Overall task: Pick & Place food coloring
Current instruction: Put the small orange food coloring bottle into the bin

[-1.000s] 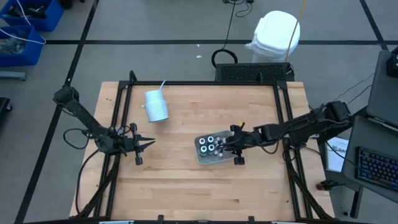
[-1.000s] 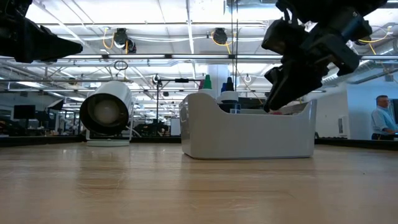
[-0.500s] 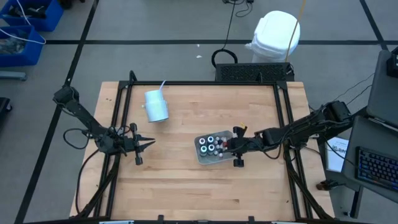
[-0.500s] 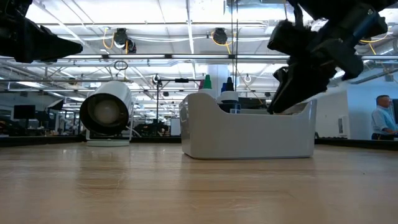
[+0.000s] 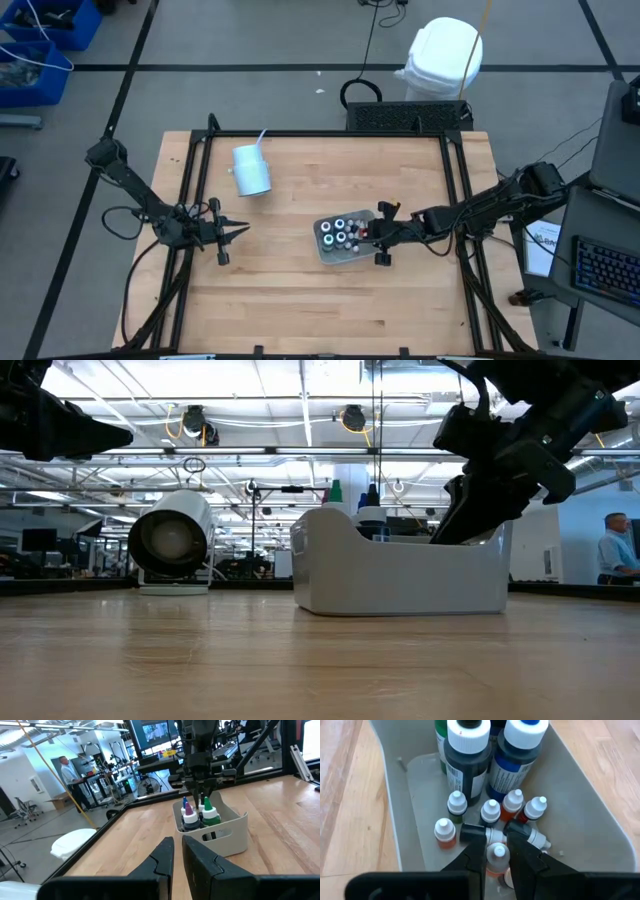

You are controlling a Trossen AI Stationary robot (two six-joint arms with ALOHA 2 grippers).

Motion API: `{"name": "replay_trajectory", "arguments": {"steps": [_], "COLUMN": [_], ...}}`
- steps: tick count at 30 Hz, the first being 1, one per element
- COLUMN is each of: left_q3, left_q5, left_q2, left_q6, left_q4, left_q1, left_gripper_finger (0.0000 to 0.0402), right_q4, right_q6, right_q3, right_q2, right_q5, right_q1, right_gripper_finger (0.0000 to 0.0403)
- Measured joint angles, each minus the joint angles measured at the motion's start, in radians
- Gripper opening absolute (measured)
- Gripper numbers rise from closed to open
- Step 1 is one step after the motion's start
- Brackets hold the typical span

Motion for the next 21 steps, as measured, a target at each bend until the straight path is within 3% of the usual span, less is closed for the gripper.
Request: {"name": "replay_trajectory", "arguments": {"steps": [21], "left_q3": [0.0], "left_q5": [0.0], "left_q2": [0.0], "left_q6": [0.003], "left_q4": [0.0], "left_q1": [0.0], "left_gripper_finger": [0.0047], "right_q4": [0.025], "right_q6": [0.022], "right_q3": [-0.01], "right_q2": [0.001], "right_q5": [-0.086], "right_q1": [0.02], "right_gripper_finger": [0.0051]}}
